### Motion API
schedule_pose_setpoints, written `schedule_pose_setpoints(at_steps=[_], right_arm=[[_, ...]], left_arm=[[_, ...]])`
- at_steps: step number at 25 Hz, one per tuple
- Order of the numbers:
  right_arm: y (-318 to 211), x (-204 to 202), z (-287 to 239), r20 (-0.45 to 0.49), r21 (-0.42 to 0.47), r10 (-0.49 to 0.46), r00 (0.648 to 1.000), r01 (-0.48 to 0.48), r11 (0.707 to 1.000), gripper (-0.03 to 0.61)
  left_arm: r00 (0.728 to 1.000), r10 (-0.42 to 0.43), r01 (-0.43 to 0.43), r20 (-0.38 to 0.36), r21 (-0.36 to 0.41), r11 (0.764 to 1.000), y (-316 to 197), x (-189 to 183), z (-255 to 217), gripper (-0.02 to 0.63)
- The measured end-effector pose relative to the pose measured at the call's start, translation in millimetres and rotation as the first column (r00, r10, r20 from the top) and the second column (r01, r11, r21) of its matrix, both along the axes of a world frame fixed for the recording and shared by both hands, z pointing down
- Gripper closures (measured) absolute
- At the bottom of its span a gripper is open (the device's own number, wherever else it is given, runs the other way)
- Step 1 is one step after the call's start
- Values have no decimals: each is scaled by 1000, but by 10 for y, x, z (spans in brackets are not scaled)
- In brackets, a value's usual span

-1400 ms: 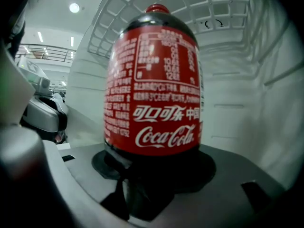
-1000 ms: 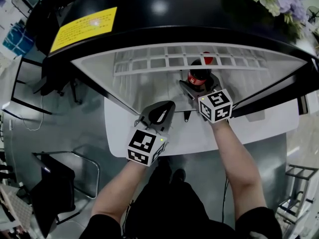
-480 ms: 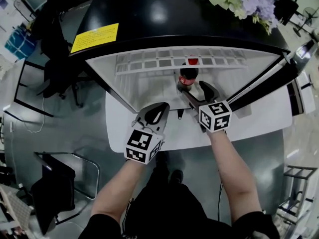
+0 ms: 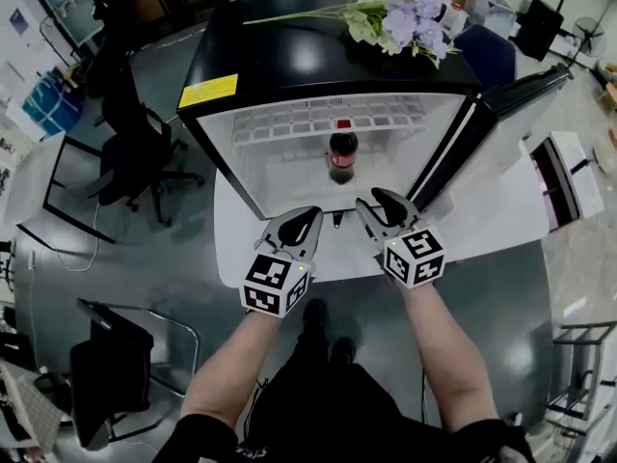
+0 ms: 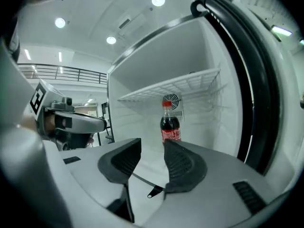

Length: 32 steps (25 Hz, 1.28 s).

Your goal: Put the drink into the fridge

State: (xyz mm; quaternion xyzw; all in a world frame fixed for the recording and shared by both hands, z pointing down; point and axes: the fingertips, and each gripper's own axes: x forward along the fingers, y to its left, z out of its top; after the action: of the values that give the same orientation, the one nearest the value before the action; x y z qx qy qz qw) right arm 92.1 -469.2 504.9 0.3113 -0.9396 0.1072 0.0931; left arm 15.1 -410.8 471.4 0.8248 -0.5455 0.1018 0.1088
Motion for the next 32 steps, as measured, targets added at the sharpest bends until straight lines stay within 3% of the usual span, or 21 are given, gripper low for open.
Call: schedule_pose_setpoints(at_steps=[5, 9, 15, 25, 32], right_arm=[[556, 166, -388, 61, 35, -20, 998, 18, 999, 462], [1047, 315, -512, 95, 21, -20, 995, 18, 1000, 486], [1701, 231, -677, 85, 29, -66, 994, 64, 998, 547], [2488, -322, -1032, 129, 73, -62, 990, 53, 996, 565], [2807, -675, -1509, 169, 137, -23, 985, 0, 991, 565]], left_arm=[[1000, -6, 6, 17, 27, 1000, 331, 82, -321, 600], [1000, -13, 13, 9, 7, 1000, 656, 106, -430, 600], [1000, -25, 25, 5, -4, 1000, 1085, -66, -613, 601], [1000, -1, 0, 28, 32, 999, 1920, -842, -905, 601], [1000, 19, -19, 1, 116, 993, 2279, -1390, -1109, 601]])
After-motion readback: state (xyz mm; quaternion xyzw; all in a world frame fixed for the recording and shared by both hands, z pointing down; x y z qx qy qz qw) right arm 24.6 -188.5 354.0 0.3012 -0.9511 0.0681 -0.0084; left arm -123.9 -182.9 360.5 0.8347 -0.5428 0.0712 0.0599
